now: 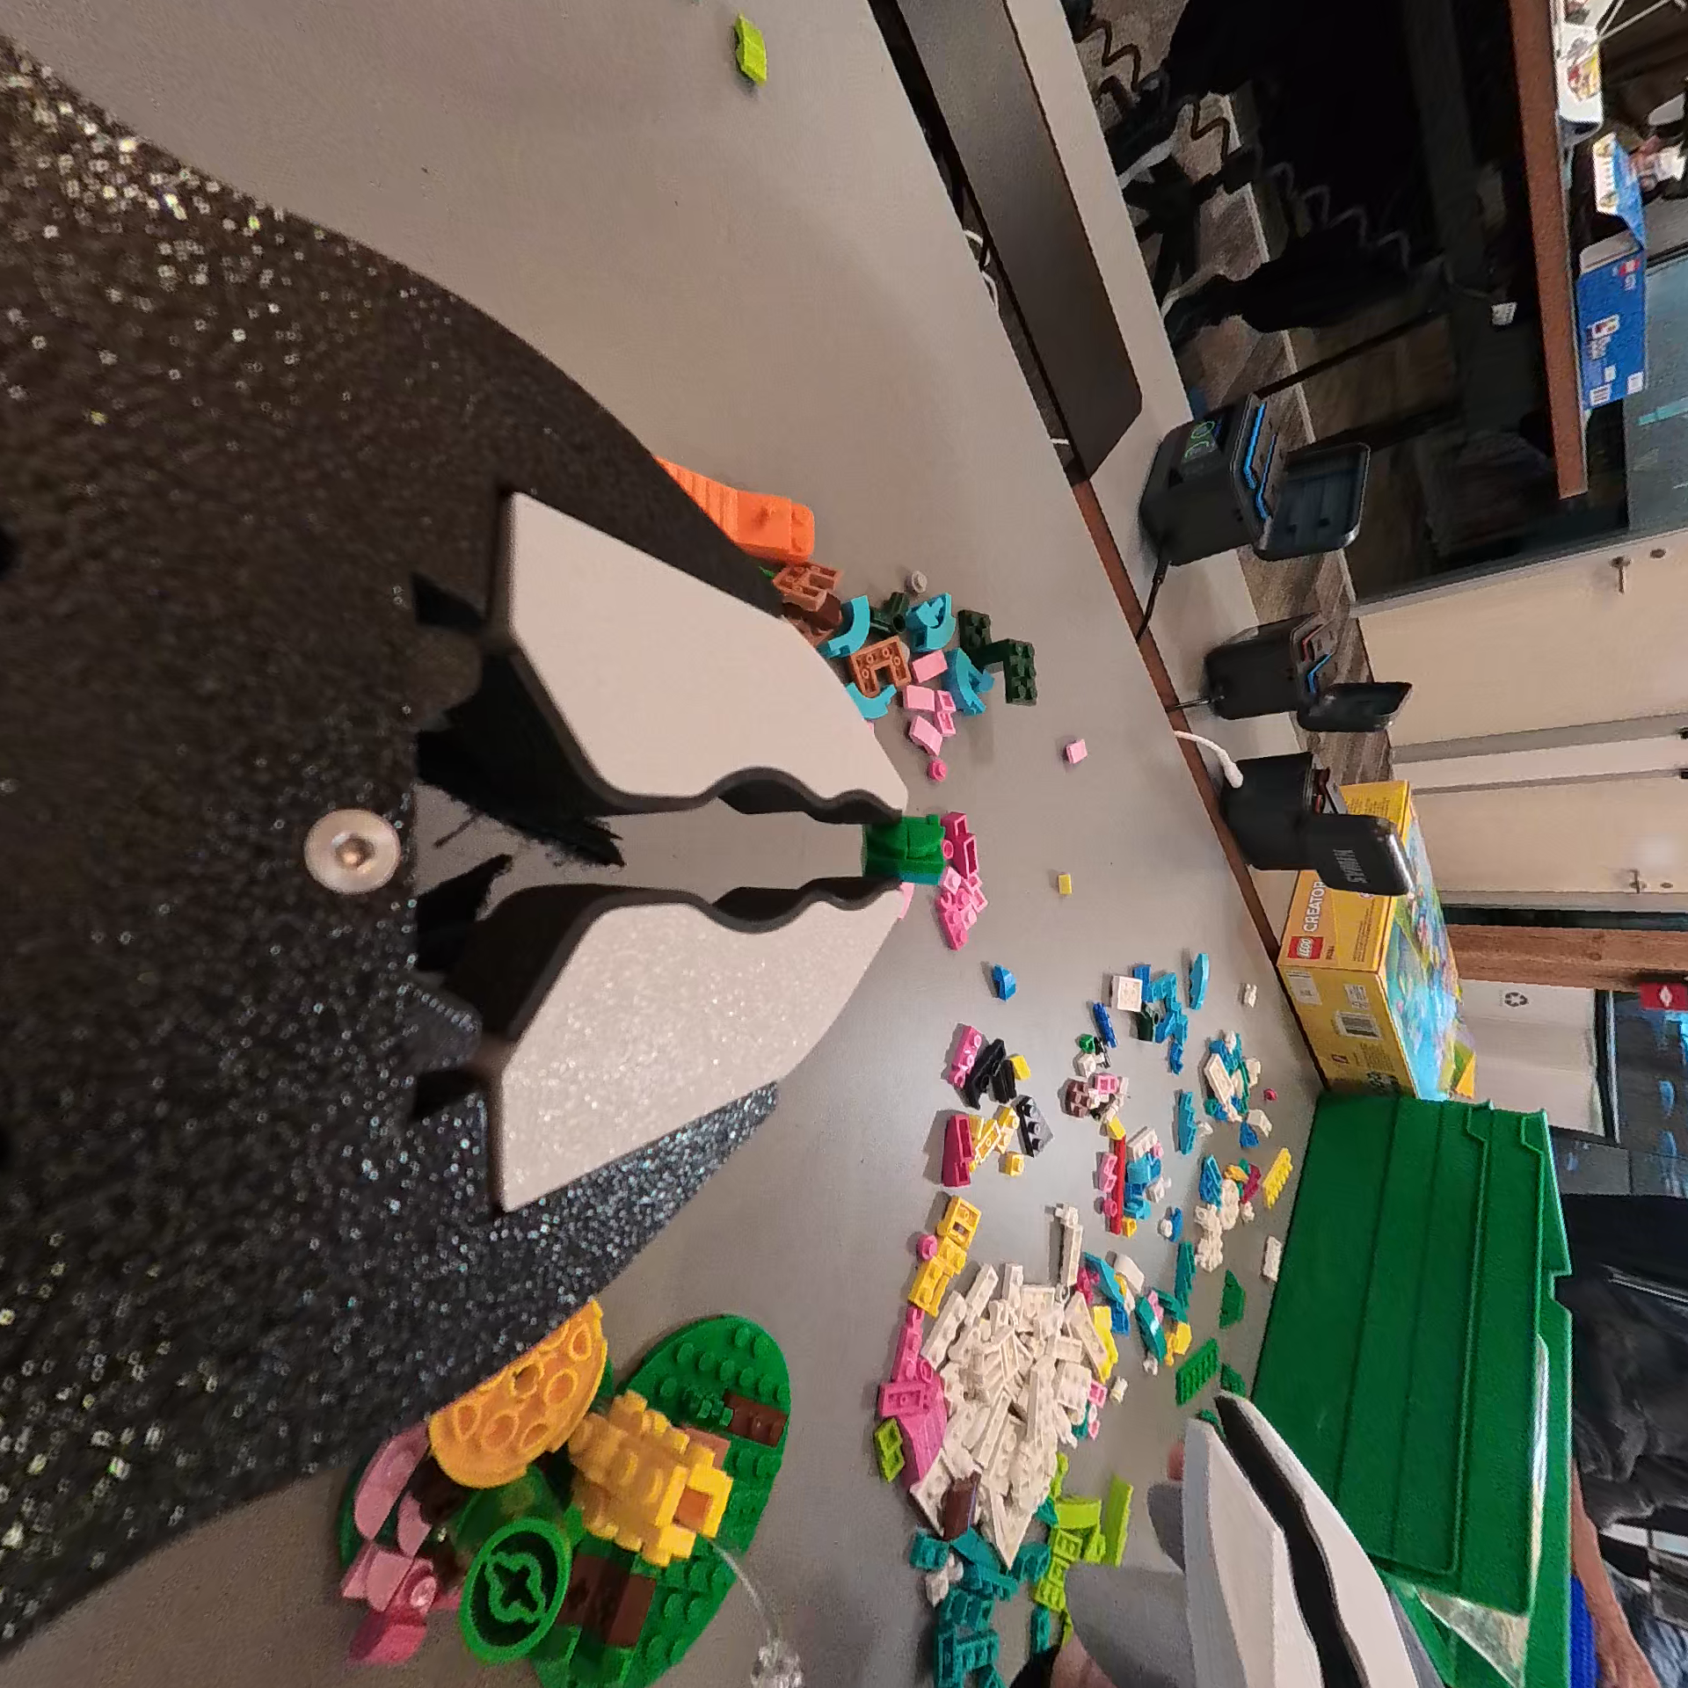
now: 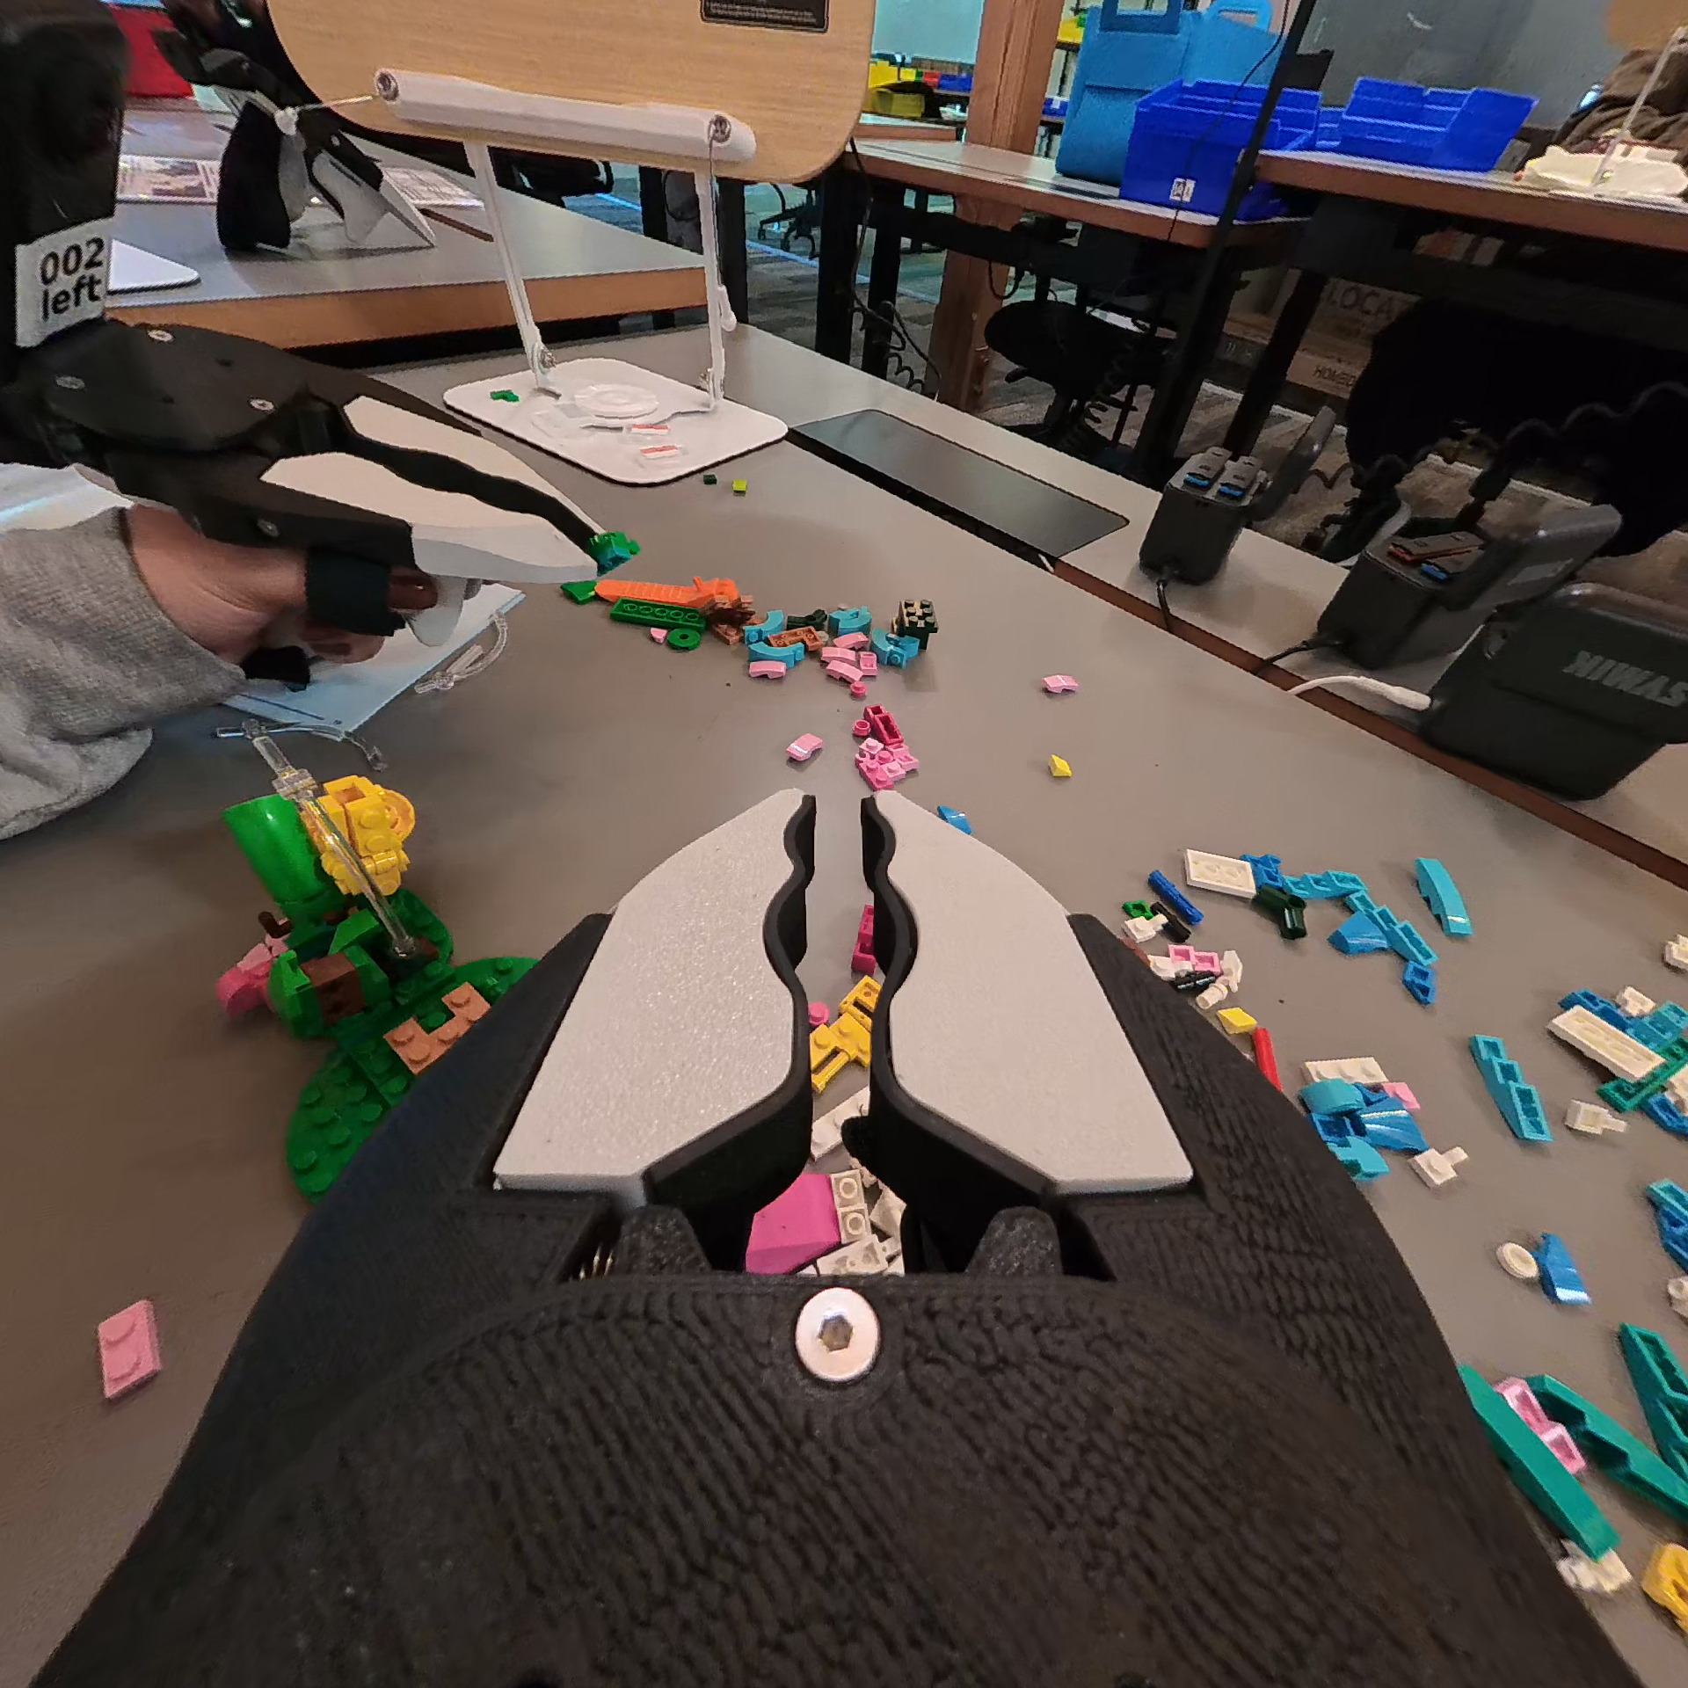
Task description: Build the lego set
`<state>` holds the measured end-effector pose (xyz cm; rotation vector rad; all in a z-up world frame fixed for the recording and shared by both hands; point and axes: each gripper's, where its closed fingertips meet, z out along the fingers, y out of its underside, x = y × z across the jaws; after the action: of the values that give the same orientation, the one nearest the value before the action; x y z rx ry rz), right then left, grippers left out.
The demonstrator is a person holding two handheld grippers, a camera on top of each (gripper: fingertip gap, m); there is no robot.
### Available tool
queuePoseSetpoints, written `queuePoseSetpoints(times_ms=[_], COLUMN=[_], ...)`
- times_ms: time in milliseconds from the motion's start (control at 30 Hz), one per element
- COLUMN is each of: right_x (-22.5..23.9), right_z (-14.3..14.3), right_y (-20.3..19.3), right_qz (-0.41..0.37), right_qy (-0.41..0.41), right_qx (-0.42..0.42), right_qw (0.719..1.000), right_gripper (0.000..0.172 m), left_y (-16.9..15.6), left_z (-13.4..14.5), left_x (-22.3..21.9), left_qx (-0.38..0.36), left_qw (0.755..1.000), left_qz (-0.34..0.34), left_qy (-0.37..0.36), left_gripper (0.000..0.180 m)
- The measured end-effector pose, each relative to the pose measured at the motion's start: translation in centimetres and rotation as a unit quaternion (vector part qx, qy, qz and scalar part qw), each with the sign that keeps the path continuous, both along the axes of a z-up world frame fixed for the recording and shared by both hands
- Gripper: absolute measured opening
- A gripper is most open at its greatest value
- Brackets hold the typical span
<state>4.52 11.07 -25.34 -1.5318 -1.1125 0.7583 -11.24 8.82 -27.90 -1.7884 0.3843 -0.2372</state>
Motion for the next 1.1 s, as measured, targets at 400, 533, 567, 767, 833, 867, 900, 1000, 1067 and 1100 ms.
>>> queuePoseSetpoints(times_ms=[400, 533, 567, 767, 833, 867, 900, 1000, 1067, 1100], right_x=[-0.2, -0.3, -0.3, -0.3, -0.5, -0.6, -0.8, -1.4, -1.7, -1.9], right_z=[-0.2, -0.3, -0.4, -0.4, 0.0, 0.4, 0.9, 2.7, 3.7, 4.2], right_y=[-0.1, -0.1, -0.2, -0.2, -0.6, -1.0, -1.7, -4.4, -6.2, -6.9], right_qz=[0.003, 0.004, 0.004, 0.005, 0.018, 0.032, 0.053, 0.13, 0.174, 0.19], right_qy=[-0.006, -0.009, -0.01, -0.01, 0.0, 0.012, 0.027, 0.078, 0.102, 0.115], right_qx=[0.002, 0.002, 0.003, 0.004, 0.006, 0.008, 0.009, 0.011, 0.008, 0.004], right_qw=[1.0, 1.0, 1.0, 1.0, 1.0, 0.999, 0.998, 0.988, 0.979, 0.975], right_gripper=[0.008, 0.008, 0.008, 0.008, 0.008, 0.009, 0.009, 0.012, 0.012, 0.012], left_y=[-0.2, -0.2, -0.3, -0.4, -1.0, -1.6, -2.5, -4.9, -6.0, -6.6], left_z=[0.0, 0.0, 0.0, 0.4, 1.7, 2.7, 3.8, 6.4, 7.4, 7.8], left_x=[0.1, 0.2, 0.2, 0.3, 1.2, 2.0, 3.1, 5.5, 6.8, 7.4], left_qx=[0.001, 0.001, 0.001, 0.013, 0.054, 0.083, 0.117, 0.187, 0.206, 0.215], left_qw=[1.0, 1.0, 1.0, 1.0, 0.998, 0.994, 0.987, 0.965, 0.954, 0.948], left_qz=[-0.005, -0.006, -0.006, -0.013, -0.045, -0.071, -0.106, -0.183, -0.217, -0.233], left_qy=[-0.004, -0.004, -0.004, -0.005, -0.006, -0.007, -0.01, -0.017, -0.018, -0.019], left_gripper=[0.011, 0.011, 0.011, 0.011, 0.011, 0.011, 0.011, 0.011, 0.011, 0.011])
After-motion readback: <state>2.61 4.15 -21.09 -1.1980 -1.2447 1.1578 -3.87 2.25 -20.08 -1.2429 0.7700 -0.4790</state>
